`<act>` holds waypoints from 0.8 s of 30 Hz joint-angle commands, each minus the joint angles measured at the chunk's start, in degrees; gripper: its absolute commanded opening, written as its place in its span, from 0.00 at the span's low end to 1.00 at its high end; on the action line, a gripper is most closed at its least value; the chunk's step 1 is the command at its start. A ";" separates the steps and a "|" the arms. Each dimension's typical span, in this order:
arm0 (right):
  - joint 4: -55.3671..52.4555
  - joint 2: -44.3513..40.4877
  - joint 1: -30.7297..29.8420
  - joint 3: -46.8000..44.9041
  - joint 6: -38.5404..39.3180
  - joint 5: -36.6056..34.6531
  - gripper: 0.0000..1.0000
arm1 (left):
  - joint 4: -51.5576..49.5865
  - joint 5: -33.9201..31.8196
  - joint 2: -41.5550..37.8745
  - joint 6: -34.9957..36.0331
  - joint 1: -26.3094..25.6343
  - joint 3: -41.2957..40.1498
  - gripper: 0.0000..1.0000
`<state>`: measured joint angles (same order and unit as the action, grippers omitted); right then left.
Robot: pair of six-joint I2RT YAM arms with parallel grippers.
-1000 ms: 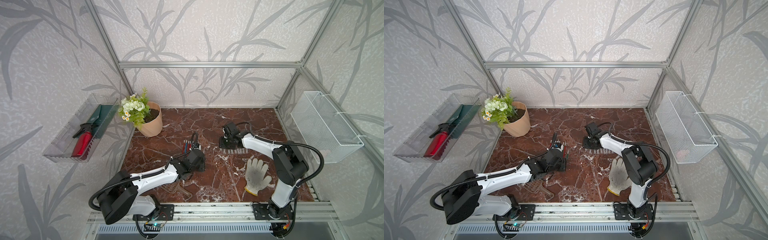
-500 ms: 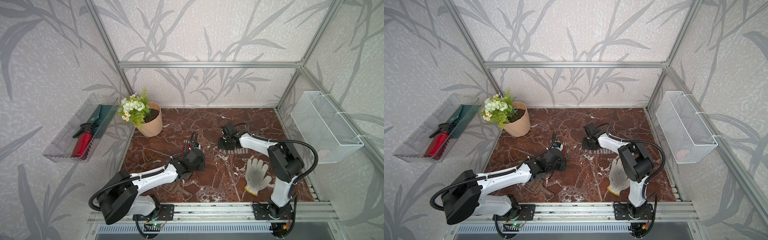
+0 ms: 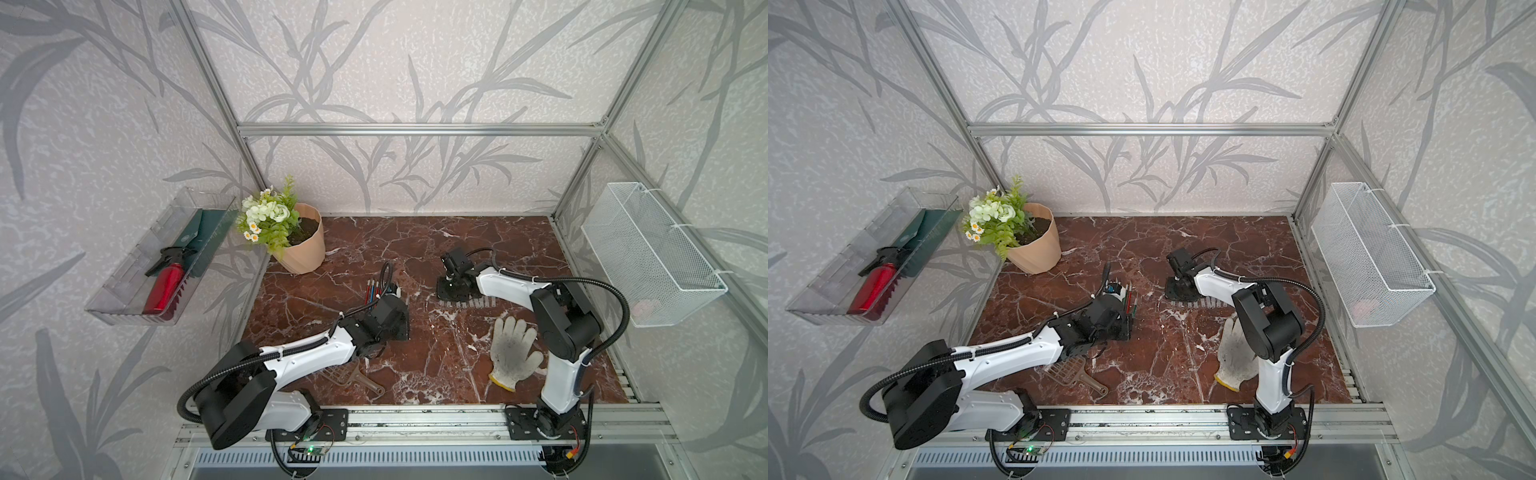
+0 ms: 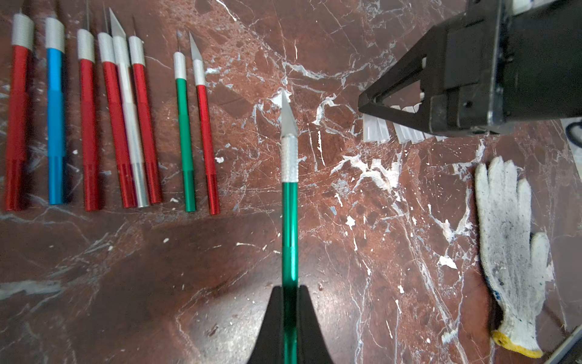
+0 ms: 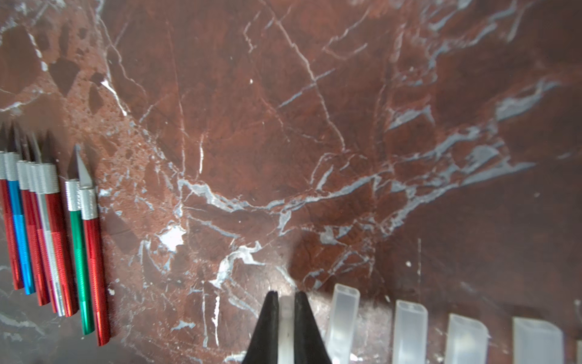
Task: Remove protective caps from carving knives
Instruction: Place the protective sleeve at the center of the board.
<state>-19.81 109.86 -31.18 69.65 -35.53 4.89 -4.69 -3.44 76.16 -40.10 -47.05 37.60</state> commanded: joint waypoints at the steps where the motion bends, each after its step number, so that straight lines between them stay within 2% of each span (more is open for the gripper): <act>1: -0.91 1.13 -0.27 1.51 -0.41 -1.11 0.09 | 0.34 -0.42 -0.71 -0.29 0.37 -0.78 0.00; 6: -0.88 1.56 -0.26 1.63 -0.37 -1.62 0.10 | 0.21 -0.38 -0.93 -0.32 0.46 -0.86 0.00; 15: -1.62 2.04 -0.21 2.41 0.10 -2.24 0.21 | 0.07 -0.25 -1.19 -0.42 0.64 -0.87 0.00; 24: -3.09 0.51 -0.26 3.13 1.31 -2.73 0.21 | -0.50 -0.16 -0.87 0.02 0.89 0.34 0.00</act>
<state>-21.17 111.39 -31.18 71.05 -35.14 3.16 -4.73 -3.29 76.16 -40.12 -46.52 37.34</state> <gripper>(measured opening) 0.210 0.078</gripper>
